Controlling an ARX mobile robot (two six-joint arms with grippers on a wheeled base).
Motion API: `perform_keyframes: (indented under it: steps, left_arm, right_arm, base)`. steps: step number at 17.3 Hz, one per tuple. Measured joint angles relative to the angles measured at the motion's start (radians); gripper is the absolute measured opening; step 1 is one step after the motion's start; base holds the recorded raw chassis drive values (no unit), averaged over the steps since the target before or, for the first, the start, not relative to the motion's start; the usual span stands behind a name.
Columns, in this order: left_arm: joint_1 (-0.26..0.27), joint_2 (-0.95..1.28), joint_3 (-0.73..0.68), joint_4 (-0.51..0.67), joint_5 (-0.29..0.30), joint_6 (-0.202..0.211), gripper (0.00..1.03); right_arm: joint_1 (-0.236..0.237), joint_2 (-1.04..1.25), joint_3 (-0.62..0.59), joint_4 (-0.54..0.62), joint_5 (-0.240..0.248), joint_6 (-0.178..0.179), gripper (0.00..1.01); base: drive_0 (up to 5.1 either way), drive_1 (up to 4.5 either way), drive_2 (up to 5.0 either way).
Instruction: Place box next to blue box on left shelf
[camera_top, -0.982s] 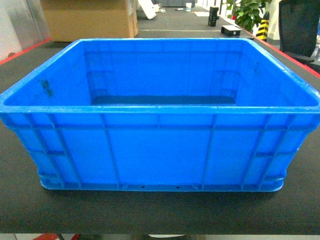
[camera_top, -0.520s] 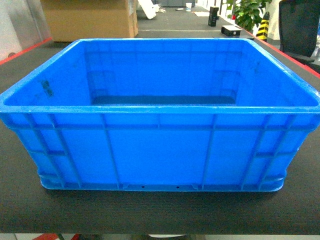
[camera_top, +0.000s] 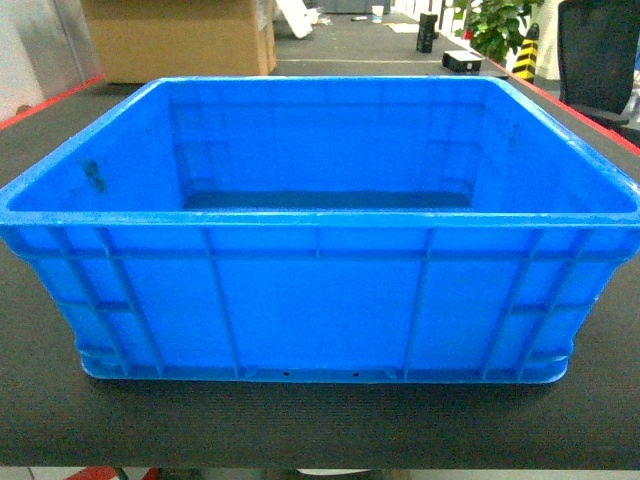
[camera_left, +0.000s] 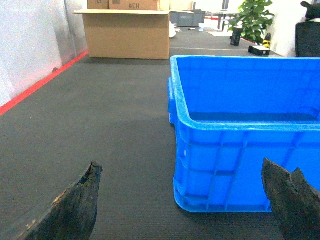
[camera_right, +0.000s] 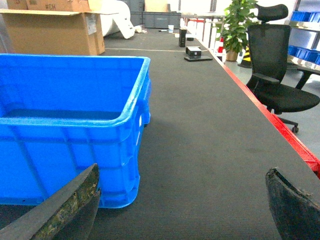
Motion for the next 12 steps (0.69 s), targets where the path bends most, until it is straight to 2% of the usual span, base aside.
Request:
perform_keyframes:
  steps: [12]
  left_arm:
    - [0.000, 0.000, 0.000, 0.000, 0.000, 0.000, 0.98]
  right_arm:
    - [0.000, 0.000, 0.000, 0.000, 0.000, 0.000, 0.98]
  base:
    - [0.0, 0.00, 0.0]
